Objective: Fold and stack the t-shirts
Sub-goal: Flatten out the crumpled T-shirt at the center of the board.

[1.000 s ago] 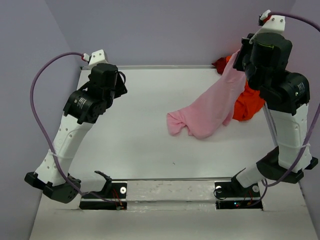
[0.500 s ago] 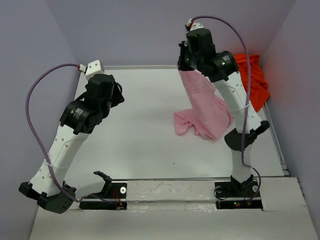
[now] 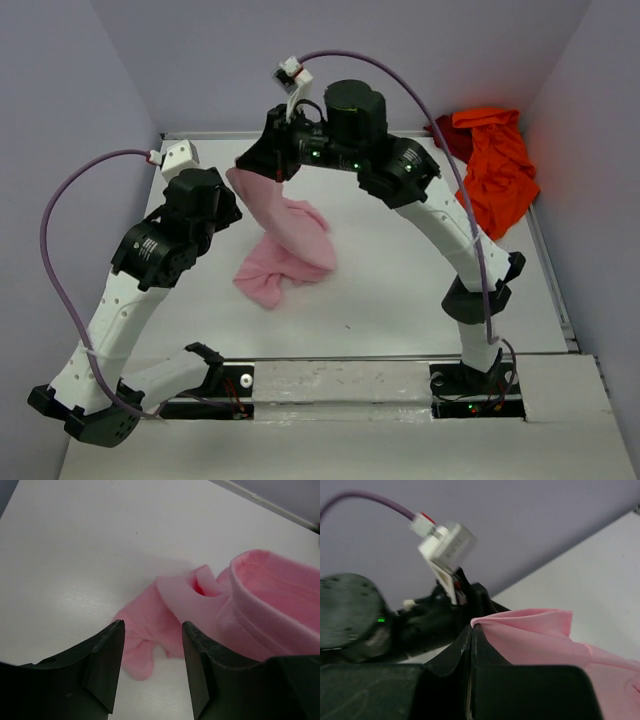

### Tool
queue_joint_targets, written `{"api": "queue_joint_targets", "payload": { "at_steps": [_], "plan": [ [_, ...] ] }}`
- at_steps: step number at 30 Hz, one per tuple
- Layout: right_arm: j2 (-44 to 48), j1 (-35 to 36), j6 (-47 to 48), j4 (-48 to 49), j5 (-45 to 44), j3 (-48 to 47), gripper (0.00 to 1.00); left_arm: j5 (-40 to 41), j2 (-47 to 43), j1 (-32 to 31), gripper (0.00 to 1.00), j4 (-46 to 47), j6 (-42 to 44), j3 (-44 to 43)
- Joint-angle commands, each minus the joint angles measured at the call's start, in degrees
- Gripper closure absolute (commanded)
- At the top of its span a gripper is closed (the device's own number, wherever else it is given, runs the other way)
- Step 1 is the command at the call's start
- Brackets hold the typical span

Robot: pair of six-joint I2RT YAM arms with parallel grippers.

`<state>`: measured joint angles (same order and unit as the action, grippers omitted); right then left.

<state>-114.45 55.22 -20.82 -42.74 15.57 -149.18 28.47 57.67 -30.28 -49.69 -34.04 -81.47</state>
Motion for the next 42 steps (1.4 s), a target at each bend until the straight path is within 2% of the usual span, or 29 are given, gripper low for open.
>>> {"api": "queue_joint_targets", "payload": {
  "at_steps": [1,4,5,8,9,11,12,16,18,22,25,30,37,42],
  "plan": [
    [8.3,-1.6,-5.7,17.3,6.6,-5.0,1.0,0.0,0.9,0.0,0.41,2.9,-1.1,-0.2],
    [13.6,-1.6,-3.7,16.8,1.1,-0.4,1.0,0.1,1.9,-0.1,0.41,3.2,-0.7,-1.4],
    [15.6,-1.6,-0.7,15.9,-2.2,6.1,1.0,0.3,2.0,-0.1,0.41,3.2,-0.5,-1.8],
    [22.1,-2.1,4.6,11.2,-18.1,14.3,1.0,0.4,2.1,-0.1,0.41,3.6,-0.1,-2.5],
    [23.0,-2.1,5.9,6.8,-25.9,16.5,1.0,0.4,2.1,-0.1,0.41,3.6,0.3,-2.7],
    [23.0,-2.1,8.4,1.8,-33.2,17.6,1.0,0.4,2.2,0.0,0.41,3.3,0.5,-2.8],
    [22.7,-2.1,8.8,-3.7,-40.5,17.7,1.0,0.4,2.0,-0.1,0.41,3.4,0.6,-2.7],
    [20.7,-3.5,8.3,-14.5,-50.5,20.8,1.0,0.3,1.8,-0.1,0.41,3.5,0.8,-2.2],
    [19.1,-4.1,4.9,-20.6,-53.9,22.1,1.0,0.1,1.8,0.0,0.41,3.8,1.1,-2.1],
    [19.2,-4.7,-1.8,-26.4,-56.9,29.1,1.0,0.0,2.3,0.0,0.41,4.3,2.0,-1.9],
    [20.7,-9.8,-8.2,-29.6,-56.0,34.9,1.0,0.1,2.2,0.0,0.41,4.8,2.1,-0.4],
    [21.8,-12.0,-8.2,-29.3,-53.3,40.5,1.0,-0.2,1.4,-0.1,0.41,7.9,1.5,5.4],
    [19.5,-12.0,-6.3,-29.2,-51.7,37.4,1.0,-2.0,6.0,-0.1,0.42,9.8,-1.2,13.7],
    [19.4,-12.0,-5.5,-29.1,-50.6,36.7,1.0,-0.1,8.7,0.0,0.43,13.3,-1.6,19.1]
  ]
}}
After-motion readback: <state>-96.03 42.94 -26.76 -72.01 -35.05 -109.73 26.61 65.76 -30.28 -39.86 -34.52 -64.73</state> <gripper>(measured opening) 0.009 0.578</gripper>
